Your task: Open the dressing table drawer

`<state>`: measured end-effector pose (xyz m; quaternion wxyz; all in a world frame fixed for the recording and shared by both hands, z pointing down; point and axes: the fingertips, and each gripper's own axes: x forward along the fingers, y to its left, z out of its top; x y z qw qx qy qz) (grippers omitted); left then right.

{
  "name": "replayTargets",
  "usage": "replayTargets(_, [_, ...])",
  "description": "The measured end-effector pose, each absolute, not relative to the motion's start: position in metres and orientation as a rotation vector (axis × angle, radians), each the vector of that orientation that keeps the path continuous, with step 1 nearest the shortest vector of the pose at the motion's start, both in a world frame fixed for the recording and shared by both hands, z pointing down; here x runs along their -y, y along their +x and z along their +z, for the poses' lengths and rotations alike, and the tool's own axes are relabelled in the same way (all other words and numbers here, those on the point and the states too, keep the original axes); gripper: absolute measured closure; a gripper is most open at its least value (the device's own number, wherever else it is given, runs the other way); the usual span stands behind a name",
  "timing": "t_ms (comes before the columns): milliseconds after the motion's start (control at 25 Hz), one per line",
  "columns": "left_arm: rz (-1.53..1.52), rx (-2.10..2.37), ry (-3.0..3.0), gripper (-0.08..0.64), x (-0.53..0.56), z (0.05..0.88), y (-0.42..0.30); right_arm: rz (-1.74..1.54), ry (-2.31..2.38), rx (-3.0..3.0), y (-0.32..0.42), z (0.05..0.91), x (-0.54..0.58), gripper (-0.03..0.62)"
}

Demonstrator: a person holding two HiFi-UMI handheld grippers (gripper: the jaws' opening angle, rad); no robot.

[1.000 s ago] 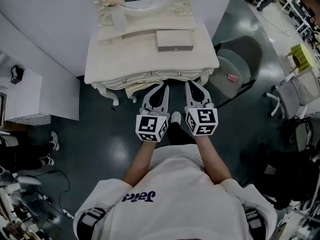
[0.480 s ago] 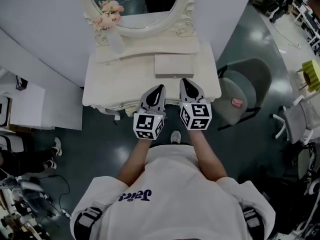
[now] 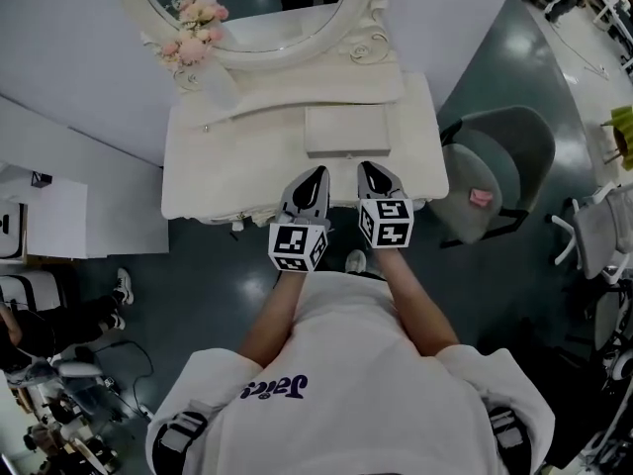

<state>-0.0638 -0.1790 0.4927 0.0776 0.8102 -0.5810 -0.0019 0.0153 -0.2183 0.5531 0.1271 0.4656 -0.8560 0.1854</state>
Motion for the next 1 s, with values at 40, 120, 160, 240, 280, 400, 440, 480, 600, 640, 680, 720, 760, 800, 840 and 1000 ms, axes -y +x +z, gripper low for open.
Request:
replayTargets(40, [-0.014,1.727,2.429,0.546,0.184,0.495,-0.066,0.567,1.351,2.470,0.013,0.563,0.222,0.580])
replayTargets(120, [-0.013,1.697,2.449,0.546,0.197,0.500,-0.070,0.607,1.349,2.429,0.009,0.582,0.232,0.580])
replayTargets(160, [-0.011,1.684,2.459,0.546,0.204,0.501,-0.072,0.616,1.347,2.408,0.007,0.591,0.237,0.580])
replayTargets(240, [-0.013,1.667,2.469,0.546,0.219,0.502,-0.077,0.628,1.339,2.364,0.003,0.608,0.247,0.580])
replayTargets(280, [-0.015,1.660,2.472,0.546,0.225,0.502,-0.079,0.641,1.338,2.345,0.001,0.616,0.251,0.580])
replayTargets(400, [-0.003,1.627,2.485,0.546,0.240,0.504,-0.082,0.698,1.337,2.286,-0.001,0.641,0.258,0.580])
replayTargets(440, [0.003,1.618,2.488,0.546,0.244,0.506,-0.083,0.709,1.331,2.267,-0.001,0.649,0.260,0.580])
replayTargets(480, [0.007,1.612,2.490,0.546,0.248,0.507,-0.084,0.715,1.322,2.250,-0.002,0.657,0.262,0.580])
replayTargets(600, [0.019,1.591,2.489,0.546,0.259,0.511,-0.087,0.733,1.302,2.203,-0.006,0.677,0.268,0.580])
replayTargets(640, [0.025,1.582,2.489,0.546,0.261,0.513,-0.088,0.739,1.298,2.188,-0.007,0.682,0.269,0.580])
replayTargets(680, [0.030,1.575,2.488,0.546,0.263,0.516,-0.089,0.744,1.294,2.175,-0.008,0.688,0.271,0.580])
replayTargets(720, [0.034,1.573,2.484,0.546,0.266,0.518,-0.090,0.752,1.289,2.163,-0.009,0.693,0.272,0.580])
replayTargets(760, [0.037,1.575,2.478,0.546,0.268,0.520,-0.092,0.765,1.284,2.149,-0.010,0.699,0.273,0.580])
replayTargets(800, [0.040,1.577,2.471,0.546,0.271,0.522,-0.094,0.781,1.279,2.133,-0.010,0.705,0.274,0.580])
replayTargets(840, [0.042,1.579,2.464,0.546,0.274,0.523,-0.096,0.796,1.275,2.119,-0.010,0.710,0.275,0.580])
replayTargets(1000, [0.045,1.589,2.449,0.546,0.285,0.526,-0.105,0.807,1.256,2.075,-0.011,0.723,0.281,0.577])
